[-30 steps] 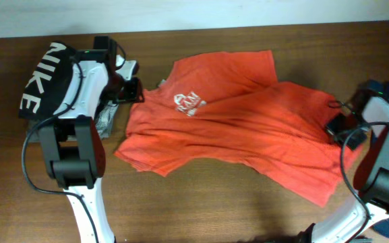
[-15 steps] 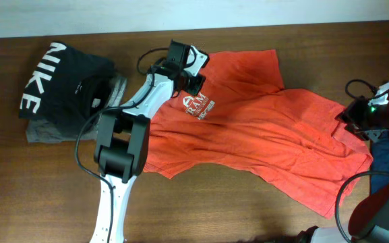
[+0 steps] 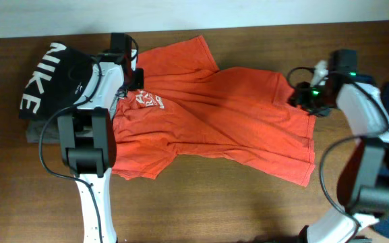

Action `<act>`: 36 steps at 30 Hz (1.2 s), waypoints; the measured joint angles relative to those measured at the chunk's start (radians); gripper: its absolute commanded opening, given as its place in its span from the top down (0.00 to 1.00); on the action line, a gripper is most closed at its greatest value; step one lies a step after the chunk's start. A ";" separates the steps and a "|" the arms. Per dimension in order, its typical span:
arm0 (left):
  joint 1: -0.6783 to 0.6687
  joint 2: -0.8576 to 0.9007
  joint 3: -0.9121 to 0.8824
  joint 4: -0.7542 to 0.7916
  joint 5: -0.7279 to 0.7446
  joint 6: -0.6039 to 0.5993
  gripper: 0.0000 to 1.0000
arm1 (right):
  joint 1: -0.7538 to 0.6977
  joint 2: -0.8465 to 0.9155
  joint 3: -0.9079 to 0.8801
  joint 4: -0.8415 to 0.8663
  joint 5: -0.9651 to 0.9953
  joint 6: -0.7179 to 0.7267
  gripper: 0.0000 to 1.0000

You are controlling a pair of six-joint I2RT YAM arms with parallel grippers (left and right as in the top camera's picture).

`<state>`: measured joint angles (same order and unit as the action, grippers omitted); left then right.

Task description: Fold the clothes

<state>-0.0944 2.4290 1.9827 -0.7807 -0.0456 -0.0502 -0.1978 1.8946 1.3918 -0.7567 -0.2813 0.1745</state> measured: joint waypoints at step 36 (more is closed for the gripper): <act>-0.227 -0.598 0.060 -0.444 -0.101 0.042 0.44 | -0.253 0.064 0.154 -0.472 -0.010 -0.082 0.28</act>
<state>-0.3210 1.8313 2.0422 -1.2247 -0.1467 -0.0078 -0.4507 1.9583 1.5463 -1.2282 -0.2913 0.0925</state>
